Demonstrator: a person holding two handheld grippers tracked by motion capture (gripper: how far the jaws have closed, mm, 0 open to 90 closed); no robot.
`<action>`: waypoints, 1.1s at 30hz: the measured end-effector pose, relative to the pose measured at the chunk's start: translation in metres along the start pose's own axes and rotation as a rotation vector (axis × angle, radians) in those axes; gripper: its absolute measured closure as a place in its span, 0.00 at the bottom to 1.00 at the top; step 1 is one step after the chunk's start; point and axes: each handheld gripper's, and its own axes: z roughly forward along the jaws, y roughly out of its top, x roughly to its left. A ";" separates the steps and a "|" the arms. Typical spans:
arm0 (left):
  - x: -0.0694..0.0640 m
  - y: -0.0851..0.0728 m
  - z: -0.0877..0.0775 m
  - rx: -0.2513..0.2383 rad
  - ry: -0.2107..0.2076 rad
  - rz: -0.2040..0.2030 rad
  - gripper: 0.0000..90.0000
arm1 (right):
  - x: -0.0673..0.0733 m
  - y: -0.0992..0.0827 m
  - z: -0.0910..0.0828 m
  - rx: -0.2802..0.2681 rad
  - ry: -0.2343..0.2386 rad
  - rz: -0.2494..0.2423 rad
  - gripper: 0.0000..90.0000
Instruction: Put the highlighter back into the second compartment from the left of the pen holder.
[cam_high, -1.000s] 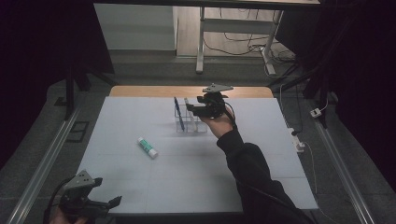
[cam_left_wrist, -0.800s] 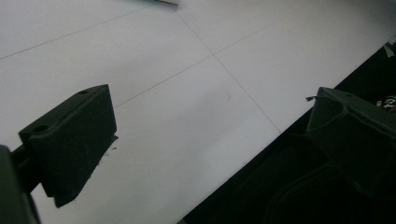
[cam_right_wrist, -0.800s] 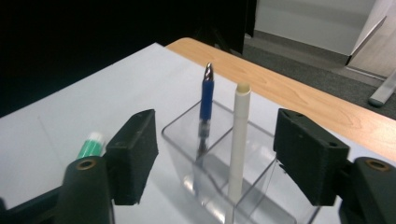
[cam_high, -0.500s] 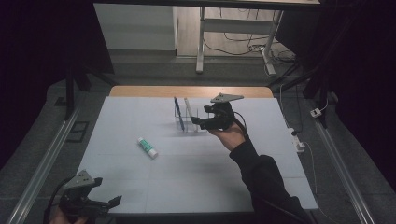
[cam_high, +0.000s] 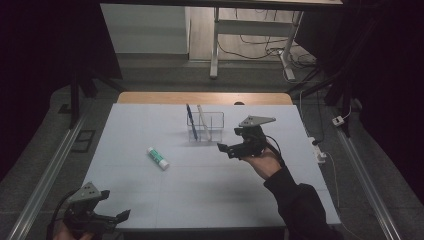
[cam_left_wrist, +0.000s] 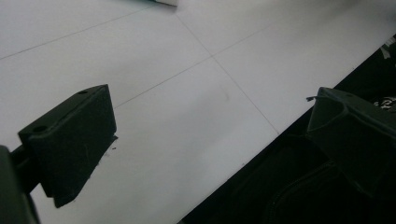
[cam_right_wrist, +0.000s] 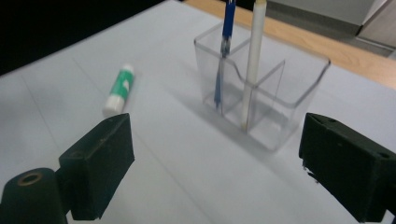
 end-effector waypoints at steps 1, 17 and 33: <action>0.000 0.000 0.000 0.000 0.000 0.000 0.01 | 0.001 -0.004 -0.003 0.005 0.000 0.000 0.09; 0.000 0.000 0.000 -0.002 -0.001 0.003 0.01 | 0.008 -0.068 -0.066 0.048 -0.068 0.055 0.01; 0.001 0.000 -0.002 -0.015 0.006 -0.020 0.00 | 0.022 -0.121 -0.112 0.082 -0.159 0.112 0.00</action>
